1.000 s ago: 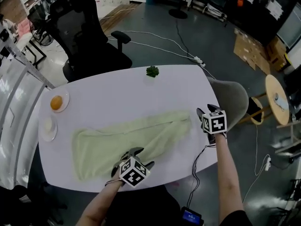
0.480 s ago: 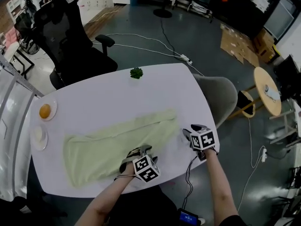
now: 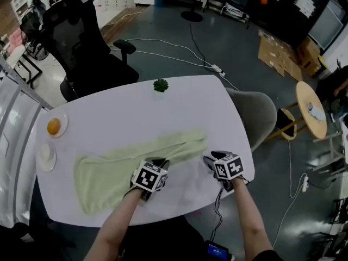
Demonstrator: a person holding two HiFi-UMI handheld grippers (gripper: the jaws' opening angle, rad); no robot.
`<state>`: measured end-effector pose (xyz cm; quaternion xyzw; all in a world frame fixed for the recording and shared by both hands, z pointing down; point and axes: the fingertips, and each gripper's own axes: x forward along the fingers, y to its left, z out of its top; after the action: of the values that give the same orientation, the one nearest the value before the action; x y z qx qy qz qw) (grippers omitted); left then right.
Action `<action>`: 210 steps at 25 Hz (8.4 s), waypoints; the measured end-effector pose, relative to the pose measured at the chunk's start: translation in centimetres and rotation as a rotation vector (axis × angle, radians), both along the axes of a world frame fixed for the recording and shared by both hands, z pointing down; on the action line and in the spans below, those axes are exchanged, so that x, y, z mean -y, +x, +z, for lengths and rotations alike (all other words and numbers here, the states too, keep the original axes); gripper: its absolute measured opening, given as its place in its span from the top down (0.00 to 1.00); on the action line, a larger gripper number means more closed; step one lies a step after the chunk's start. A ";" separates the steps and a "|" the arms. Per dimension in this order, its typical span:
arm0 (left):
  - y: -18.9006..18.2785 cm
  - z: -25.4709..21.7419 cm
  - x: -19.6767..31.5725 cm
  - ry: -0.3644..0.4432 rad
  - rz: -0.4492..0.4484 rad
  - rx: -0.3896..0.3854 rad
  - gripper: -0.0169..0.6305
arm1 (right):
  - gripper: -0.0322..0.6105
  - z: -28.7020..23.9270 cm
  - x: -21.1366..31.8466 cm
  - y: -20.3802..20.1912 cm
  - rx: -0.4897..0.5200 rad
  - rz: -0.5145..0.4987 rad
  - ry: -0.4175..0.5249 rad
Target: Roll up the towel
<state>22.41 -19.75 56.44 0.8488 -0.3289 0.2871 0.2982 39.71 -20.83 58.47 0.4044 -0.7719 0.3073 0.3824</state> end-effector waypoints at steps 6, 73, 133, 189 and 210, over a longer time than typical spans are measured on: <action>-5.2 -0.6 3.6 -0.123 -0.268 -0.218 0.91 | 0.72 0.2 3.8 -4.1 0.008 -0.056 0.036; -39.8 5.6 2.1 0.084 0.144 0.895 0.93 | 0.88 -1.6 6.5 -2.3 -0.638 -0.970 0.425; -39.4 -13.6 -8.6 0.375 -0.242 -0.422 0.37 | 0.18 -15.9 -11.8 -20.3 0.397 0.327 0.555; -37.9 4.0 -13.3 0.313 1.023 0.442 0.61 | 0.87 -5.8 -19.0 -48.0 0.402 -0.394 0.123; -40.2 5.4 -5.7 0.147 0.690 0.600 0.69 | 0.82 1.7 -4.7 -40.6 0.260 -0.204 0.029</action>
<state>-17.82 -14.06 61.88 0.8070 -0.1185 0.5784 0.0157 -0.89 -16.09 60.18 0.2863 -0.8562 0.3053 0.3028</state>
